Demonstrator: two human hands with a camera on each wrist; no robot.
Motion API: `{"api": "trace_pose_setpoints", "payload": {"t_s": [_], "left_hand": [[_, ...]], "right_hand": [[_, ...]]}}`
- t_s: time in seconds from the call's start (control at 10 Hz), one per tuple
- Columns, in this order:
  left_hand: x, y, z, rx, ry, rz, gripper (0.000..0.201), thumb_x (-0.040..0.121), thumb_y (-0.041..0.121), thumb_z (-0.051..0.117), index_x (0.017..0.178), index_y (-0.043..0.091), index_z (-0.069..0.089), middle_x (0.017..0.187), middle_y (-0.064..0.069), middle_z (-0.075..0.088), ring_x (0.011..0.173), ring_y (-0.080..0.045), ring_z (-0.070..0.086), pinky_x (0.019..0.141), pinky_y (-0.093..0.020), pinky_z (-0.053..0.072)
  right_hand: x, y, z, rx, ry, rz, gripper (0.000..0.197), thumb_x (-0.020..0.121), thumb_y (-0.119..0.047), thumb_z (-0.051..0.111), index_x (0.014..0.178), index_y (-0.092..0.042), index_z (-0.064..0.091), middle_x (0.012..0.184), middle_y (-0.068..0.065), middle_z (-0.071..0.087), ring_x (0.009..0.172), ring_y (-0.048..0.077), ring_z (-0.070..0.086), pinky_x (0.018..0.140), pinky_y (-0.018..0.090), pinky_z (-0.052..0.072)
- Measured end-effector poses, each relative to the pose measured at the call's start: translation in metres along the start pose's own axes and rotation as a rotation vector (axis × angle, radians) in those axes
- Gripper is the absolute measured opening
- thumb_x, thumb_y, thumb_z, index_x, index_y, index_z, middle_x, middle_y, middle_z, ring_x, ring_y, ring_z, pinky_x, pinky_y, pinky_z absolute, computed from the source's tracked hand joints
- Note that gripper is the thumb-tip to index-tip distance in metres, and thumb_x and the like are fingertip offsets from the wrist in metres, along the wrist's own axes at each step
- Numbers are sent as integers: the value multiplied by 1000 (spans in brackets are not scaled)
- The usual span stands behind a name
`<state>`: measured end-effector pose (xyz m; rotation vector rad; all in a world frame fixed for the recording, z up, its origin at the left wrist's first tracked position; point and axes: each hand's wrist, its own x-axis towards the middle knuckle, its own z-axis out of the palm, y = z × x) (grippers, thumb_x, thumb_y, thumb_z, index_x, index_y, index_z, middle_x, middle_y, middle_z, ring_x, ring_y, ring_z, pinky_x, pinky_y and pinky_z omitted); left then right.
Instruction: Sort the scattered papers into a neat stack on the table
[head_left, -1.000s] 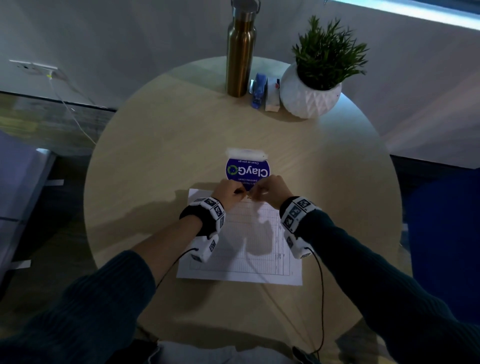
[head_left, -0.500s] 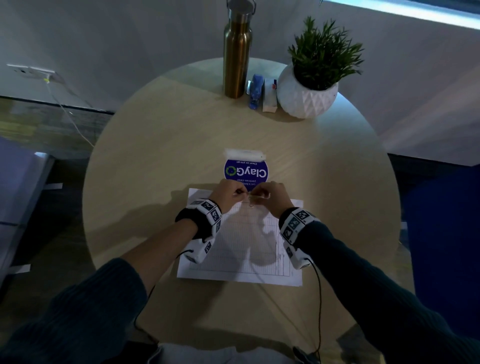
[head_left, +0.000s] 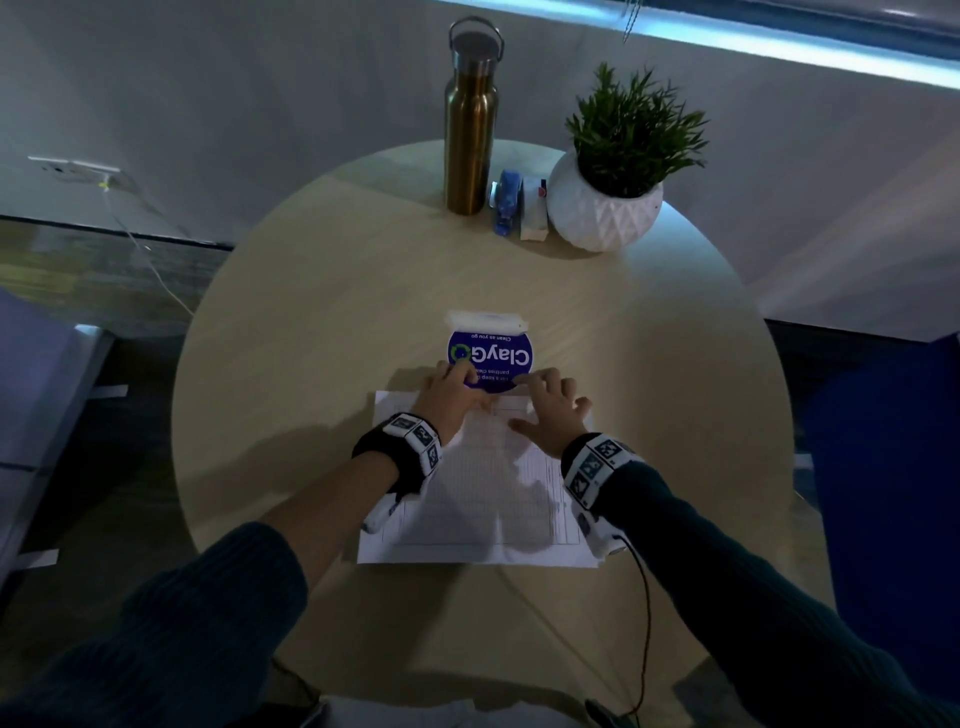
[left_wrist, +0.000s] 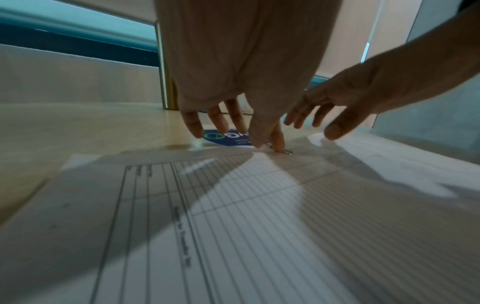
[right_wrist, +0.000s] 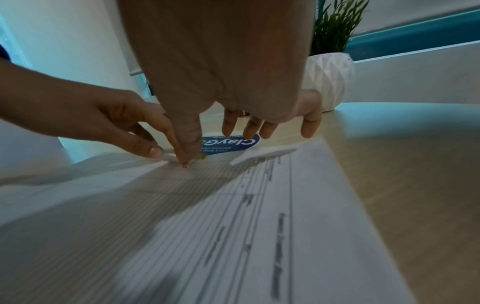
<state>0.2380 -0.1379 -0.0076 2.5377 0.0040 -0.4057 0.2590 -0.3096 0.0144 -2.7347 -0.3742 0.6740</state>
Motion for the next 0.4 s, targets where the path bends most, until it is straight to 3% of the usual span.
{"api": "trace_pose_setpoints", "payload": {"t_s": [0.1,0.2,0.3,0.4], "left_hand": [[-12,-4,0,198,-9,106,28,86,13,55,111,22,65,134,-8,41,124,-33,36,100,-44,34],[-36,-8,-8,252,0,125,35,86,15,54,118,28,60,140,-5,37,126,-30,35,102,-47,33],[-74,-20,-7,138,83,-56,43,81,21,61,124,22,54,139,-6,38,126,-28,39,105,-46,29],[-130,-37,-6,2,75,-361,67,72,32,74,131,20,45,136,-12,36,124,-31,39,104,-43,32]], "right_hand": [[-19,14,1,36,22,31,57,79,-32,66,130,-31,40,138,1,32,128,24,27,107,53,24],[-47,28,4,132,65,84,57,78,-27,67,129,-28,42,137,4,32,127,25,29,105,47,26],[-83,47,16,247,111,174,62,79,-22,67,133,-23,37,137,6,30,126,25,31,106,43,29],[-126,68,35,388,111,247,64,79,-21,68,133,-22,35,136,7,28,126,27,33,107,47,36]]}}
